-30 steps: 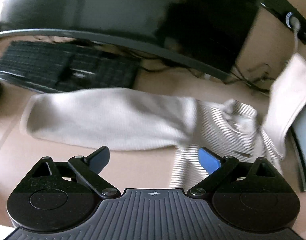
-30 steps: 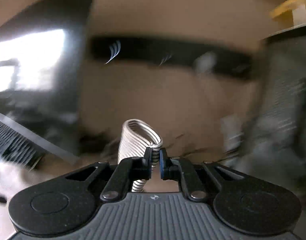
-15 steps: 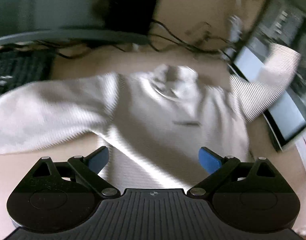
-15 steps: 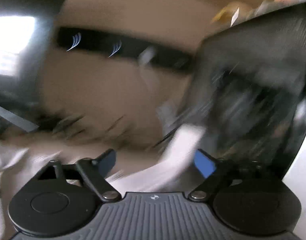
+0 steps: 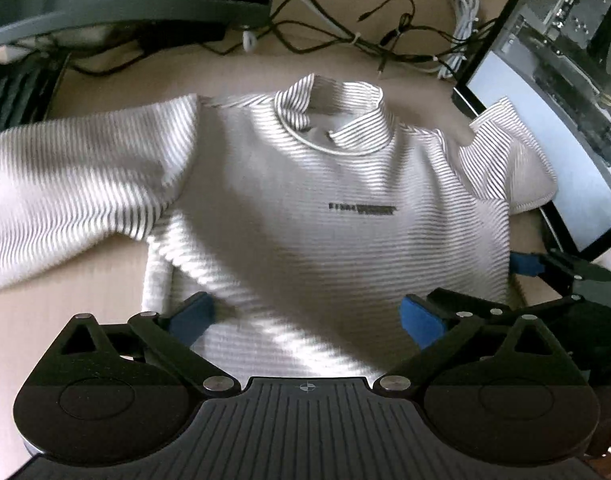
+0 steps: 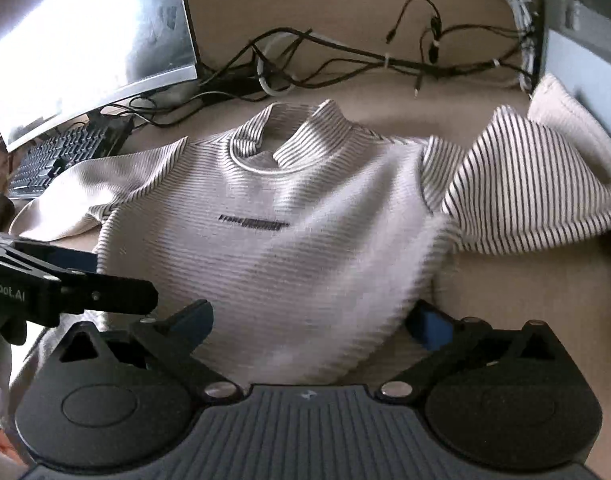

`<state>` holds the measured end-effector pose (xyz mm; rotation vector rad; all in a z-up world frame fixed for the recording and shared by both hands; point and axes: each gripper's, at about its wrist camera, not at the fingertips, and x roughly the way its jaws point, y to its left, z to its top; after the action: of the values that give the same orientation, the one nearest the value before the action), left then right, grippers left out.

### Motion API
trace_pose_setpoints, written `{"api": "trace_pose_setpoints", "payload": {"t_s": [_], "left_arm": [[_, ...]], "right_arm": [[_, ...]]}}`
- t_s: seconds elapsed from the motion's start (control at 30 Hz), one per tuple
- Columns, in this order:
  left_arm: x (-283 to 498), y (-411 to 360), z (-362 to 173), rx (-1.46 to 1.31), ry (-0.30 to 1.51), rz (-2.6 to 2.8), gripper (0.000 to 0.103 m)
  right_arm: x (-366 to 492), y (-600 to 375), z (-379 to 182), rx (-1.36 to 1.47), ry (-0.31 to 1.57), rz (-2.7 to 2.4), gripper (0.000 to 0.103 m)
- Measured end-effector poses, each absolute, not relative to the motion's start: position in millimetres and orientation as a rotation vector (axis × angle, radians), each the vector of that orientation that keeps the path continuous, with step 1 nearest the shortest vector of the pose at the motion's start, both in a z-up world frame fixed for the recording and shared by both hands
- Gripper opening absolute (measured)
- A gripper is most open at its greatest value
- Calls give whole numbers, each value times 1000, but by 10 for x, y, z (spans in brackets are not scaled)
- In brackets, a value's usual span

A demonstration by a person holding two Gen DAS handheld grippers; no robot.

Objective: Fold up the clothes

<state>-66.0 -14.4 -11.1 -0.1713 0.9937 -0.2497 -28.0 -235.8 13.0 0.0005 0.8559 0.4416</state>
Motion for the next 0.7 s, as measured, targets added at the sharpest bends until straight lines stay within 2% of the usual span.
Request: {"api": "trace_pose_setpoints", "payload": {"t_s": [0.37, 0.7], "left_arm": [[-275, -73, -121, -169, 950, -232, 103], [-960, 66, 42, -201, 1010, -262, 103]], "right_arm": [[-39, -2305, -4, -75, 814, 423, 103], [-674, -2463, 125, 73, 864, 318, 103]]}}
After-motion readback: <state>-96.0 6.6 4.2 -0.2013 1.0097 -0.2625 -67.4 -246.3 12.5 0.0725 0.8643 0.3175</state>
